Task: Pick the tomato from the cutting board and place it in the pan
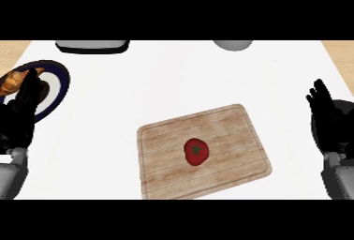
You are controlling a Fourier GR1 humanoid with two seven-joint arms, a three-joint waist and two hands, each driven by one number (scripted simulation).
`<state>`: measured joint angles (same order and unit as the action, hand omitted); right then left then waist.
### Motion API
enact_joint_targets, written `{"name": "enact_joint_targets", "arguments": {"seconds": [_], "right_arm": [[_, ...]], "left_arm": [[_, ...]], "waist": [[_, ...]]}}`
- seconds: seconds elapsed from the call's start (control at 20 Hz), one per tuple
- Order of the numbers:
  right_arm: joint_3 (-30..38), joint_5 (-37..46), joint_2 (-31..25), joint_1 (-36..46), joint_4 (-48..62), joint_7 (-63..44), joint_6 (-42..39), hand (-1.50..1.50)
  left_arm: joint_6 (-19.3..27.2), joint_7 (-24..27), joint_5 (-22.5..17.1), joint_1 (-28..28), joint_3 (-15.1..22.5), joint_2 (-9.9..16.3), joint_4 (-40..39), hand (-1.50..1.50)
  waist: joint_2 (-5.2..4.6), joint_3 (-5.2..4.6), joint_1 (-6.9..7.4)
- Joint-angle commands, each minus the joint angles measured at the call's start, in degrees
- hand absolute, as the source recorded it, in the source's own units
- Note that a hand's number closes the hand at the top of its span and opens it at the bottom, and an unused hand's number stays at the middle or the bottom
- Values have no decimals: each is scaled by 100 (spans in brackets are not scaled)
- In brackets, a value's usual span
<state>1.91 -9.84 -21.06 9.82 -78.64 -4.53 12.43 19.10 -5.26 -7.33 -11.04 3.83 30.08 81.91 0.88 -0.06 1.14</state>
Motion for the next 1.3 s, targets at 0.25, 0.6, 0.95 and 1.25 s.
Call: {"name": "enact_joint_targets", "arguments": {"seconds": [0.25, 0.6, 0.95, 1.25], "right_arm": [[-1684, -1161, 1076, 1581, -990, 599, -2580, 150], [-1412, -616, -332, 998, -208, 2165, -4181, -150], [-1529, 706, -653, 2047, 482, 2806, -4393, -150], [-2011, 1288, -649, 2767, 275, 1939, -4653, -150]], "left_arm": [[-634, 579, -431, -372, 920, -1146, 588, 0], [-864, 1289, -558, 773, 1256, -1550, 863, 0], [-601, 1385, -158, 637, 1466, -1954, 574, 0], [-770, 1127, -274, 596, 1266, -1787, 760, 0]], "waist": [[-119, 18, 495], [-99, 11, -5], [-105, 7, -36], [-92, 2, -34]]}}
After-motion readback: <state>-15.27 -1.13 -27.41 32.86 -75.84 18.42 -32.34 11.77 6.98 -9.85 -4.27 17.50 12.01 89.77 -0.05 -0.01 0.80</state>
